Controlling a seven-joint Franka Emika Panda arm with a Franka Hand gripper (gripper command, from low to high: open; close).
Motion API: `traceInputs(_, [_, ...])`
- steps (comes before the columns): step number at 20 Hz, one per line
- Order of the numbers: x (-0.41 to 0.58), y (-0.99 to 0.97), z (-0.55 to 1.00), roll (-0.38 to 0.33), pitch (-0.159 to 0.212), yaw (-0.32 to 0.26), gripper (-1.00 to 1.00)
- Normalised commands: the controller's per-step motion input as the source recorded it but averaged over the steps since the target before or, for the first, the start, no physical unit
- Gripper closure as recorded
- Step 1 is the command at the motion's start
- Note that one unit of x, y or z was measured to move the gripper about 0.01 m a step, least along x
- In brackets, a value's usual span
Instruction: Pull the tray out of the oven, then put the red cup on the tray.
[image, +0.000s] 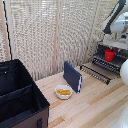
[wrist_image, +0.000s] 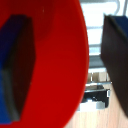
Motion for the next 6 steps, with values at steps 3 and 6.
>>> traceInputs(3, [0.095, 0.00, 0.74, 0.001, 0.054, -0.003, -1.00])
traceInputs(6, [0.061, 0.02, 0.81, -0.009, 0.076, 0.000, -1.00])
